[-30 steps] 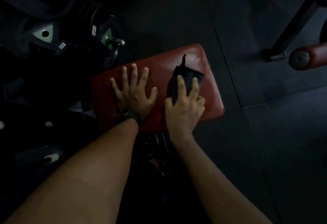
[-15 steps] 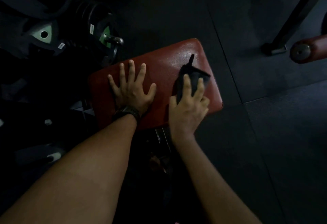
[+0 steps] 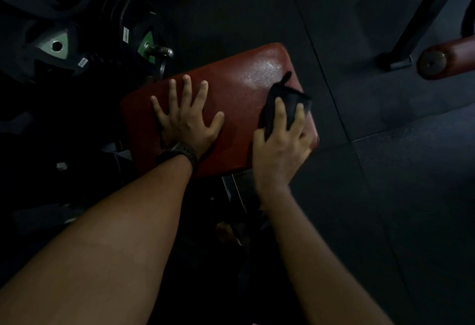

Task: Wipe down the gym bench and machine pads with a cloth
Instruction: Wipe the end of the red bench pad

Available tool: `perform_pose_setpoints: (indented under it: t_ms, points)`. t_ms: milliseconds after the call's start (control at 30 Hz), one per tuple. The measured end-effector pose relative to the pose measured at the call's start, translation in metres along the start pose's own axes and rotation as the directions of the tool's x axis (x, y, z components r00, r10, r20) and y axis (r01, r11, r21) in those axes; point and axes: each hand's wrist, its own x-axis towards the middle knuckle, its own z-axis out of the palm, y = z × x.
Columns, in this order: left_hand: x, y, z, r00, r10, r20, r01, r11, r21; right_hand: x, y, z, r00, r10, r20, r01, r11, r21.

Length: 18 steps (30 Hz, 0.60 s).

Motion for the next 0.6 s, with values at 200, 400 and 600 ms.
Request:
perform_pose_setpoints:
  t_ms: [200,400,600]
  points:
    - [0.002,-0.002,-0.003,1.0,0.006,0.028,-0.006,1.0,-0.024,-0.022,-0.032,0.005,0.903,-0.414,0.114,0.41,0.91,0.06]
    - [0.002,0.0,0.0,1.0,0.014,-0.002,-0.014,1.0,-0.009,0.046,0.025,-0.007,0.981,-0.193,0.016,0.193,0.981,0.0]
    - [0.0,0.0,0.0,1.0,0.02,-0.01,-0.02,1.0,0.02,-0.042,-0.024,0.012,0.994,0.106,-0.034,-0.101,0.987,0.128]
